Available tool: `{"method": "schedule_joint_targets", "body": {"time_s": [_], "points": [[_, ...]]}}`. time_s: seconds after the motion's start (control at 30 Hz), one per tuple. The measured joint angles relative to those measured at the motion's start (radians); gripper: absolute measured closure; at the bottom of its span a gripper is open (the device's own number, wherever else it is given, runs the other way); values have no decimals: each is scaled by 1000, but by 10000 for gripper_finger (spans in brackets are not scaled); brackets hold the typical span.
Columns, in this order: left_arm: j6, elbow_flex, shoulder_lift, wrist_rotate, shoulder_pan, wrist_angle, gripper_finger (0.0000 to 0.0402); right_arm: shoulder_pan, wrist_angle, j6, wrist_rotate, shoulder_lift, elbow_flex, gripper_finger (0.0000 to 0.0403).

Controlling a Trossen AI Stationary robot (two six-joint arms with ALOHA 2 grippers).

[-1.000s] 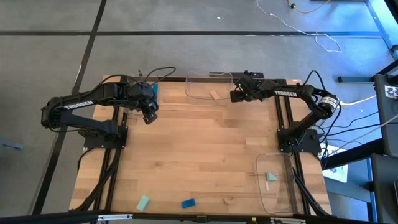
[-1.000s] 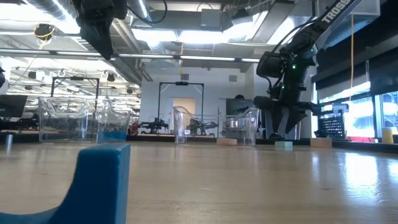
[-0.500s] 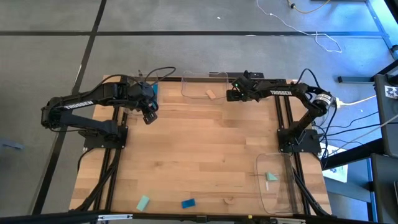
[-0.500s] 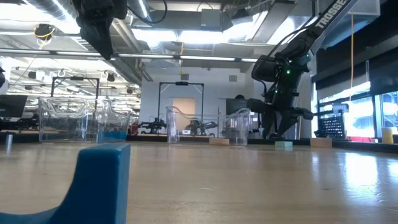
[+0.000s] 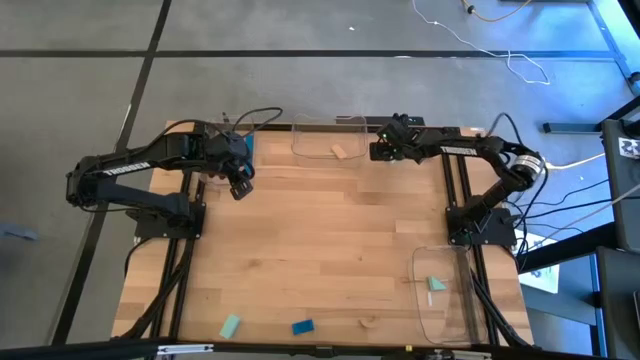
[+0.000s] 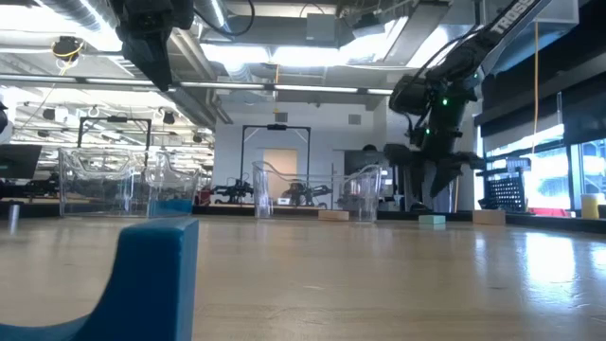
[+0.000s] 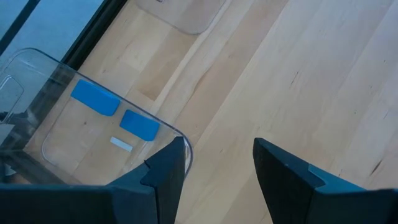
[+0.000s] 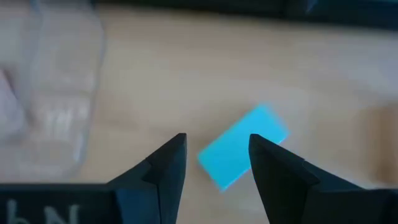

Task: Sort & place blocks by color
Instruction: Put the top light blue block into the bottom transparent bin

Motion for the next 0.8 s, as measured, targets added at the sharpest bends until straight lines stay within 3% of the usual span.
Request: {"method": "schedule_joint_targets", "body": {"time_s": [0.2, 0.43, 0.8], "points": [[-1, 0, 0, 0, 0, 0, 221, -3, -23, 4, 38, -20, 0, 228], [-2, 0, 0, -7, 0, 0, 221, -12, -4, 32, 82, 43, 1, 228], [-3, 0, 0, -8, 1, 0, 221, -19, -18, 37, -25, 122, 8, 228]]}}
